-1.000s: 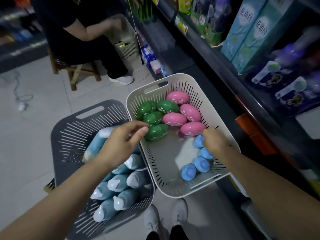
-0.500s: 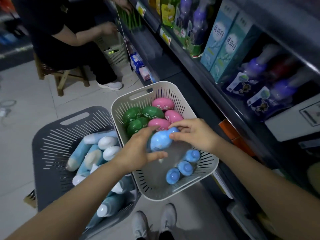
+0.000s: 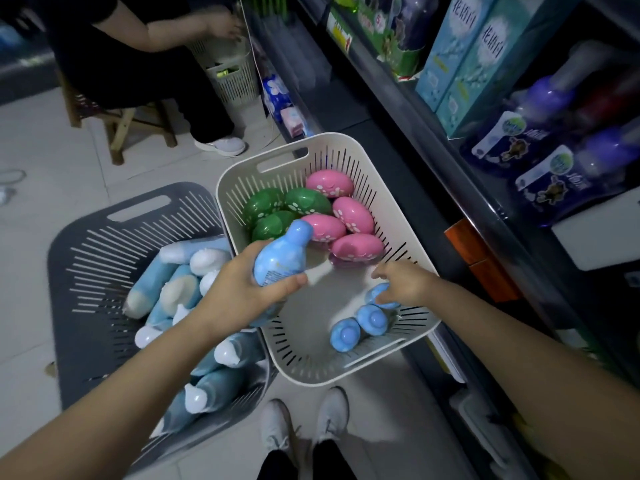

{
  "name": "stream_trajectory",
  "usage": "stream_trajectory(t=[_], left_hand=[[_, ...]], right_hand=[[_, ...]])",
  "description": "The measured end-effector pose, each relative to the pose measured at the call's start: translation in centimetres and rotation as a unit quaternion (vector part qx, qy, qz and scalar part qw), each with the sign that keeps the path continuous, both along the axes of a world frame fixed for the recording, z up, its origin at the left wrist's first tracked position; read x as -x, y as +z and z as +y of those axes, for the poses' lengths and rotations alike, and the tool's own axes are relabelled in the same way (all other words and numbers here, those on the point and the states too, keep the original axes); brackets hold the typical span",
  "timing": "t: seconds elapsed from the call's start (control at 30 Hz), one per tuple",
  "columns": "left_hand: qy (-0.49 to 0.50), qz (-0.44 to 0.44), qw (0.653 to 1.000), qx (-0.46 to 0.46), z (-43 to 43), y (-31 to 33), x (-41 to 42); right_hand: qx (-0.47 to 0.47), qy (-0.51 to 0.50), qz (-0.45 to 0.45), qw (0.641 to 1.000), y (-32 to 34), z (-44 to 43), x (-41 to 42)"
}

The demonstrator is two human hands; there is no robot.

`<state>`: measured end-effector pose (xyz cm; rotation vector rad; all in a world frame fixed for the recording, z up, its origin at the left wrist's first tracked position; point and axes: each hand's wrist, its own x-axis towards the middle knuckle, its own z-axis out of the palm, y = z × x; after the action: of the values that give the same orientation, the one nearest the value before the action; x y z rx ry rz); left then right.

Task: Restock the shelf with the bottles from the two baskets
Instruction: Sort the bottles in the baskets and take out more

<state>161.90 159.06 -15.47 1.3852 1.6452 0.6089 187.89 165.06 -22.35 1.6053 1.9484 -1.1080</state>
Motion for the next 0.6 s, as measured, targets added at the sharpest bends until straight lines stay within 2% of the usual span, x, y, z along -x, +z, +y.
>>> stream_trajectory(t=[0.17, 0.3, 0.4, 0.6], left_hand=[[0.008, -0.02, 1.0, 0.007, -0.4, 0.1, 0.2], [0.024, -0.015, 1.0, 0.012, -0.8, -0.2, 0.8], [0.026, -0.016, 0.999, 0.017, -0.9, 0.1, 1.2], [0.056, -0.052, 0.997, 0.005, -0.5, 2.9, 1.1]], right_hand=[[-0.038, 0.074, -0.117, 0.99, -1.9, 0.0, 0.5], [-0.062, 0.063, -0.128, 0.988, -1.9, 0.4, 0.7], [-0.085, 0.019, -0.097, 0.991, -1.0, 0.6, 0.7], [-0.129, -0.076, 0.057, 0.987, 5.4, 1.2, 1.5]])
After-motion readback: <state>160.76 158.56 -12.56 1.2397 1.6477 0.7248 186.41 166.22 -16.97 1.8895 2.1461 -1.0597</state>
